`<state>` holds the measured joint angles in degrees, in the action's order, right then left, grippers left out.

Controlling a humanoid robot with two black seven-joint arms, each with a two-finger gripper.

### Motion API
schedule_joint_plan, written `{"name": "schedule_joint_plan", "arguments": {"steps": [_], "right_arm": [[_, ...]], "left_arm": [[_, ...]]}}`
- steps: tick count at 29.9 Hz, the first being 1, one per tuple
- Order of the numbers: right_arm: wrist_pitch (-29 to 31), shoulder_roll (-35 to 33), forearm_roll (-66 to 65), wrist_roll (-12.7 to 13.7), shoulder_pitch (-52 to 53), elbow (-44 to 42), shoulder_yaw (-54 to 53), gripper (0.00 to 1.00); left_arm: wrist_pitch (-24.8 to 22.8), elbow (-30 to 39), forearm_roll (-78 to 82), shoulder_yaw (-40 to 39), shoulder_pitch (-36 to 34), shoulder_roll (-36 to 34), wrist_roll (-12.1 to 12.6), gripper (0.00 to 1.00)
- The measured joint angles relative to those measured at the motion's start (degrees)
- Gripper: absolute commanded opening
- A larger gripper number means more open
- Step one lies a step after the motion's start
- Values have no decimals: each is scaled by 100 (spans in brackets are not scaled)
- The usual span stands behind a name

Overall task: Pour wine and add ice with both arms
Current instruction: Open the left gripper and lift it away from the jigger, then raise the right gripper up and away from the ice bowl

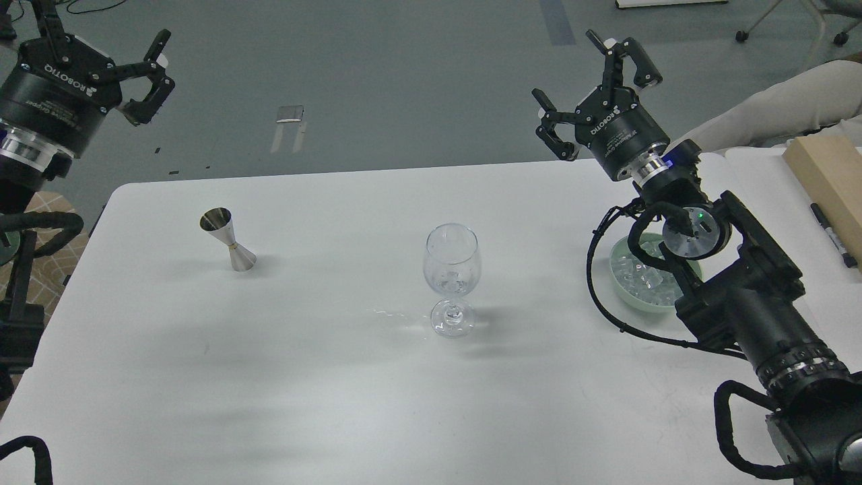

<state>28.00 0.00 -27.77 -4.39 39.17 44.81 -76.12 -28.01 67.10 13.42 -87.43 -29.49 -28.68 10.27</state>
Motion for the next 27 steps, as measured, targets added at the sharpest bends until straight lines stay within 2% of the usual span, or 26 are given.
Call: {"name": "schedule_joint_plan", "arguments": {"steps": [7,16,27], "right_arm": [[0,0,0,0,-16,3,-1,99],[0,0,0,-7,-18,-4,-12,99],[0,0,0,-8,12,7,-22,99]], "left_arm": [[0,-856,15,281,-250,92,66,98],[0,-1897,-40,832,-348,536,82,98],[1,-1900,-18,995,-484,877,97,98]]}}
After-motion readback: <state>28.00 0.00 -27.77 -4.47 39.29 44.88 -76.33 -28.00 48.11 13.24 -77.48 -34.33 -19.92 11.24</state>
